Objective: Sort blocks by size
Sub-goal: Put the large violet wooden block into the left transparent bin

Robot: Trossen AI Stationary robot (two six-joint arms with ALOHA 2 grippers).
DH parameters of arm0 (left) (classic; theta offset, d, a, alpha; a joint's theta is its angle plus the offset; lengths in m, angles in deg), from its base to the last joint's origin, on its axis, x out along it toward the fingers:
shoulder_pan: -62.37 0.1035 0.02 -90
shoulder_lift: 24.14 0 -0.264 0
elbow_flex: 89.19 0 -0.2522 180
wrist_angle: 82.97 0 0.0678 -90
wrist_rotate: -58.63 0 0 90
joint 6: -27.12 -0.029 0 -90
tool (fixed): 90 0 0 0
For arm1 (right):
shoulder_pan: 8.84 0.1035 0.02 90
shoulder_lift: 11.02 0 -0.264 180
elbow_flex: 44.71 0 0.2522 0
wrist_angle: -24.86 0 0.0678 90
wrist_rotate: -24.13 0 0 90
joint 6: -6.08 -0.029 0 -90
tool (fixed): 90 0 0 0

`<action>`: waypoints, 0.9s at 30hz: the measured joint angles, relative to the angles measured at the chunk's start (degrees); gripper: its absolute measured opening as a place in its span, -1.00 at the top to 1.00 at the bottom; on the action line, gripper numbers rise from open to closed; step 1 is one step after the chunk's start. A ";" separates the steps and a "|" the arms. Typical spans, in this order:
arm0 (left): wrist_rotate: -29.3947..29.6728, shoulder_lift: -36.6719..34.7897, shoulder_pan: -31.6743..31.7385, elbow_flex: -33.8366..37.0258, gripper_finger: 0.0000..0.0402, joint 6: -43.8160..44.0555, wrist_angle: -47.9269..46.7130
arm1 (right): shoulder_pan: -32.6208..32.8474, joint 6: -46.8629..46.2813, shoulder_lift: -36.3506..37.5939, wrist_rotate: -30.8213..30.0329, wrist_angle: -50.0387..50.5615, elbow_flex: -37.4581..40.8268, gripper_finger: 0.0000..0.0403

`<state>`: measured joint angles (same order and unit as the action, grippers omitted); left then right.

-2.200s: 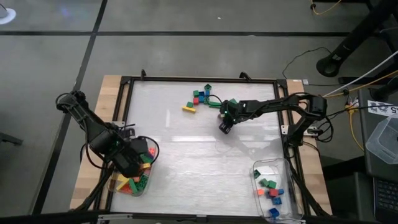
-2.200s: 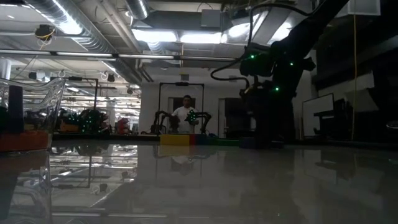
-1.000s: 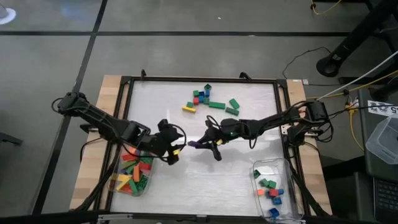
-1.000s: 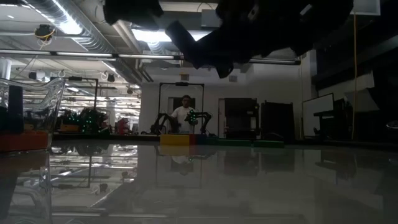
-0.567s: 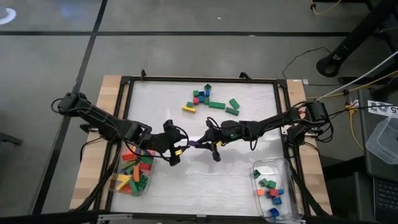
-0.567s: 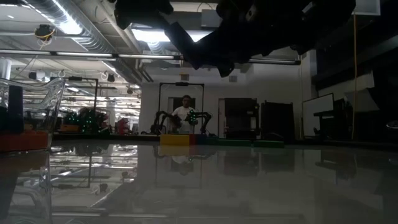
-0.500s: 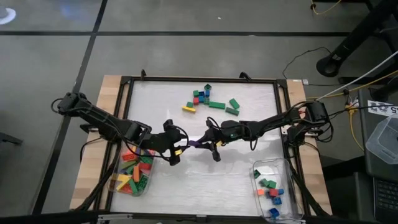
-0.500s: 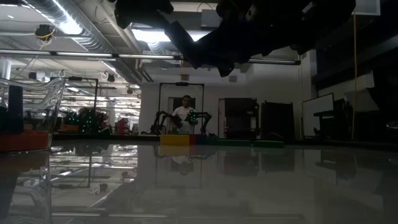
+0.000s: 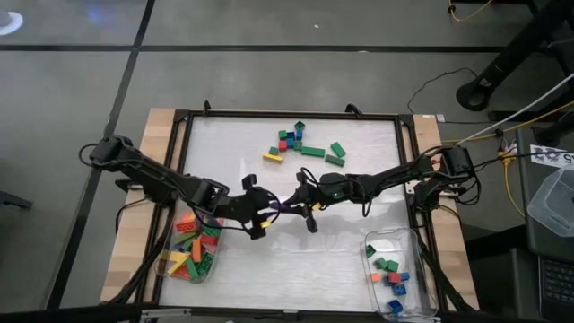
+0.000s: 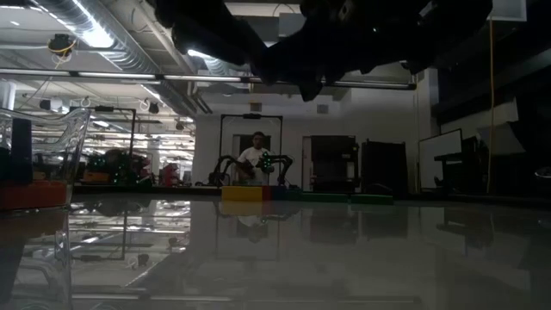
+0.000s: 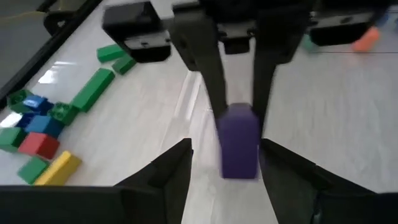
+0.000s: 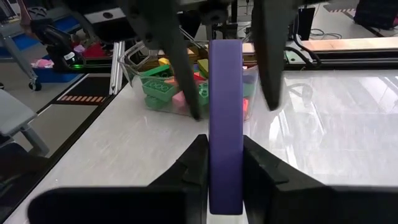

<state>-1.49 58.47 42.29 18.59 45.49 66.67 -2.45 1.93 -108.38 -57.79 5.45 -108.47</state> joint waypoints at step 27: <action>-17.92 -12.40 -0.01 -2.43 0.77 3.14 -26.58 | -2.20 -3.58 1.05 -9.11 4.93 -0.04 -0.11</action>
<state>-19.41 46.07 42.28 16.17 48.64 40.09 -4.65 -1.65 -107.33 -66.91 10.38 -108.51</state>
